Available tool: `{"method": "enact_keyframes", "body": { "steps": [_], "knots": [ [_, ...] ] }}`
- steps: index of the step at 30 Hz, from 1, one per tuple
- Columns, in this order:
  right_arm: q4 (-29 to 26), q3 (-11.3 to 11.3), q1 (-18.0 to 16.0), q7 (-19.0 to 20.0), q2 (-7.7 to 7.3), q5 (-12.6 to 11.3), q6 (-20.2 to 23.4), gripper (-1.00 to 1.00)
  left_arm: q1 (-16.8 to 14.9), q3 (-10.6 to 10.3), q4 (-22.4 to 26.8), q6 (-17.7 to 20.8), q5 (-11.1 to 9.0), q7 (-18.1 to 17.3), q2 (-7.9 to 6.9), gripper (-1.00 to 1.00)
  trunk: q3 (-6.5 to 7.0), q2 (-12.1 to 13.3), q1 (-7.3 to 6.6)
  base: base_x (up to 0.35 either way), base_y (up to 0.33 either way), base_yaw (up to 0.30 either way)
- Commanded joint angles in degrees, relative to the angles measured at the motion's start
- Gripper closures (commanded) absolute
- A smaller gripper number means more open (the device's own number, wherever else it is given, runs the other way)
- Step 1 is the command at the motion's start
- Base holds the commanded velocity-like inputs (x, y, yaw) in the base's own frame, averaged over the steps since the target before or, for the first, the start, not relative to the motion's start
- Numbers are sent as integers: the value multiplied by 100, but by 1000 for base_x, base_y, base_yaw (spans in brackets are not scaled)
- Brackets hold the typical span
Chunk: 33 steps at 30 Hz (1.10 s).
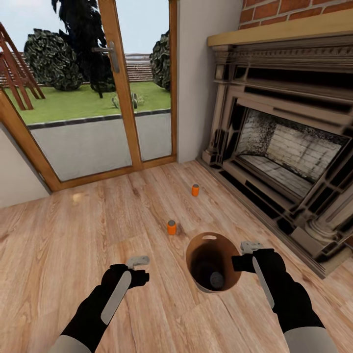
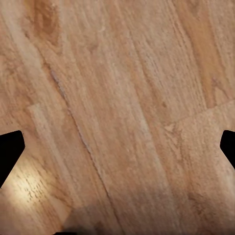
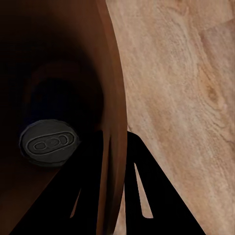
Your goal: Put the three can of soda from the living room inside the tash can in the kitchen.
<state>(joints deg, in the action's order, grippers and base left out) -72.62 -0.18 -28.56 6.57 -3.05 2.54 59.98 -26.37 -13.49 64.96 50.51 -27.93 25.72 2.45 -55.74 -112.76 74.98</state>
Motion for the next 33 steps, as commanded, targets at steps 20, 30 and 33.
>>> {"method": "enact_keyframes", "body": {
  "steps": [20,30,33],
  "knots": [
    [2,-6,-1,28,-224,-79,2,100,0,-4,-11,-3,20,20,-13,-100,174,0,0,0,0,79],
    [2,-6,-1,25,-222,-79,2,100,0,-23,-10,-6,31,21,2,-100,261,0,0,0,0,79],
    [2,-2,-1,23,-222,-79,2,100,0,-33,-10,-6,32,21,11,-100,287,0,0,0,0,79]
  ]
}}
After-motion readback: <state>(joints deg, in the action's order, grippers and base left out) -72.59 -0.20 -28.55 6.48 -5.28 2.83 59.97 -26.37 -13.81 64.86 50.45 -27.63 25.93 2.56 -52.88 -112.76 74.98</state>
